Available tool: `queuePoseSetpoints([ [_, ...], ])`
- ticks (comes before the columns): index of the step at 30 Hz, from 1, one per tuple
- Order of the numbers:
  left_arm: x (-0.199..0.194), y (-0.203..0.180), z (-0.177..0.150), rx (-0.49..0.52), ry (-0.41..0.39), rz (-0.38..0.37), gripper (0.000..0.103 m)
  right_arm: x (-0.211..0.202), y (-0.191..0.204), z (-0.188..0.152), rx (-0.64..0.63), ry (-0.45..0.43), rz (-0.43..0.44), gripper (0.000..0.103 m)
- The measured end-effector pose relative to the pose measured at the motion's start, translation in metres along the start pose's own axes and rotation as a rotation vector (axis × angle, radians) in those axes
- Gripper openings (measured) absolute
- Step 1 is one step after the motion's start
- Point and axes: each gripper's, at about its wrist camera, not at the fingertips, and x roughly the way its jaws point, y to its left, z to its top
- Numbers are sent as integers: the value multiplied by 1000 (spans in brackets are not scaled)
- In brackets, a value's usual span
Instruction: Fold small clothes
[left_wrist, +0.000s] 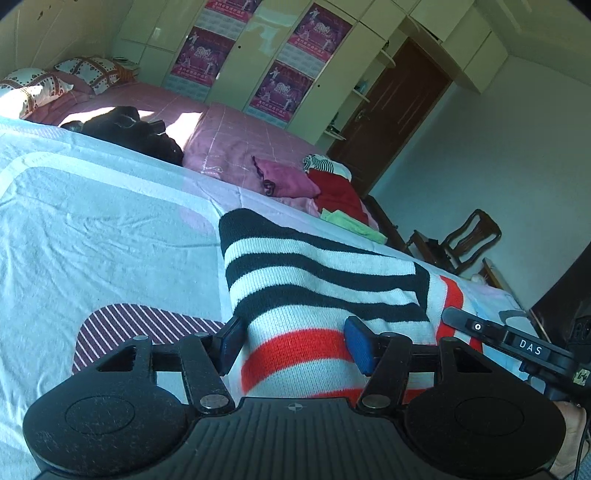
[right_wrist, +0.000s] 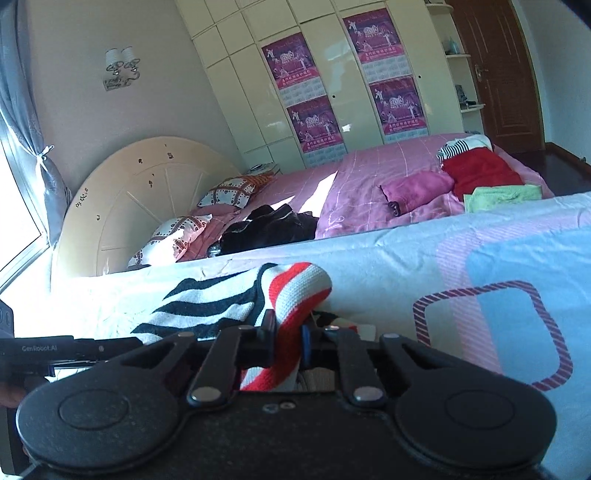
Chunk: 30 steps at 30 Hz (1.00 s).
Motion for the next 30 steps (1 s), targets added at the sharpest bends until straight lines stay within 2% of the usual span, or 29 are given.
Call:
queuePoseSetpoints([
  [1, 2, 0, 1, 5, 4, 5, 59, -1, 1, 0, -15, -7, 1, 14],
  [3, 10, 4, -1, 17, 31, 18, 51, 3, -1, -3, -43, 1, -24, 13],
  [5, 15, 7, -5, 23, 42, 20, 51, 19, -15, -14, -15, 73, -88, 14],
  [7, 13, 6, -4, 14, 41, 15, 52, 21, -25, -19, 52, 70, -69, 15],
  [9, 9, 4, 1, 14, 20, 14, 52, 16, -25, -14, 93, 55, -60, 23],
  [10, 11, 5, 4, 13, 19, 17, 56, 14, -27, -12, 112, 39, -53, 31],
  [11, 13, 5, 7, 10, 16, 22, 60, 13, -29, -9, 128, 24, -42, 31],
  [15, 31, 12, 22, -28, 7, 22, 61, 24, -39, 2, 194, 40, -16, 33],
  [16, 36, 13, 25, -31, 16, 26, 61, 27, -40, 3, 204, 42, 0, 31],
  [17, 45, 15, 27, -38, 37, 43, 61, 28, -41, 3, 205, 38, 11, 21],
  [19, 52, 16, 29, -34, 52, 49, 61, 20, -33, 3, 137, -36, 0, 11],
  [20, 51, 13, 29, -11, 26, 48, 61, 11, -27, 2, 82, -88, -8, 11],
  [22, 49, 6, 29, 41, 15, 61, 61, 2, -17, -2, -1, -130, -35, 11],
  [23, 53, 5, 27, 56, 29, 75, 61, 3, -17, -6, -17, -122, -56, 11],
  [25, 59, 6, 23, 68, 47, 97, 61, 24, -26, -14, -13, -10, -138, 11],
  [26, 59, 5, 22, 74, 36, 98, 61, 32, -31, -19, -3, 25, -151, 14],
  [27, 58, 4, 23, 76, 34, 101, 61, 33, -35, -22, 18, 26, -145, 17],
  [28, 57, 4, 24, 82, 39, 103, 61, 31, -36, -20, 37, 25, -152, 24],
  [30, 50, -1, 29, 97, 35, 108, 61, 15, -38, -13, 64, -35, -162, 27],
])
